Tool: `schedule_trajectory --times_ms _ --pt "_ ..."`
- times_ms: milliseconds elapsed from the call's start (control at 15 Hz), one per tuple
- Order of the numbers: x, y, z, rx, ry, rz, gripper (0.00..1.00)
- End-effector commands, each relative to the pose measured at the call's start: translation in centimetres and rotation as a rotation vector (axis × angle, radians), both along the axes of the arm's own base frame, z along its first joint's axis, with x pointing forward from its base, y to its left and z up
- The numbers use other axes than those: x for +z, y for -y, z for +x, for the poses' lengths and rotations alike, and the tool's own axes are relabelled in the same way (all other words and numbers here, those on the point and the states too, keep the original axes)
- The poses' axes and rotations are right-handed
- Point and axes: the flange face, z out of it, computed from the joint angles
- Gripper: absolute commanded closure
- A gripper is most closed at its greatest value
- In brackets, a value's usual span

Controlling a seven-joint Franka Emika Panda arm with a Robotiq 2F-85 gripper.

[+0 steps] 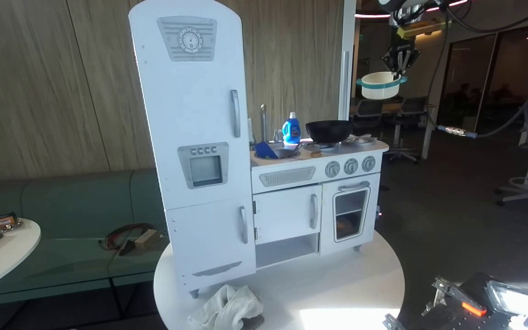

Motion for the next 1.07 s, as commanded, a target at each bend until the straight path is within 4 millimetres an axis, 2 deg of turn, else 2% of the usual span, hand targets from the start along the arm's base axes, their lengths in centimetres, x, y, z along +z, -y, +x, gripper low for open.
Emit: schedule_trajectory --times_ms 0,400,1000 --pt "-0.4 0.8 1.6 0.014 -0.028 0.046 0.96" --pt "-4.0 2.6 2.9 -0.008 -0.101 0.101 0.96" --pt "-9.4 2.7 5.8 0.022 -0.185 0.148 0.96"
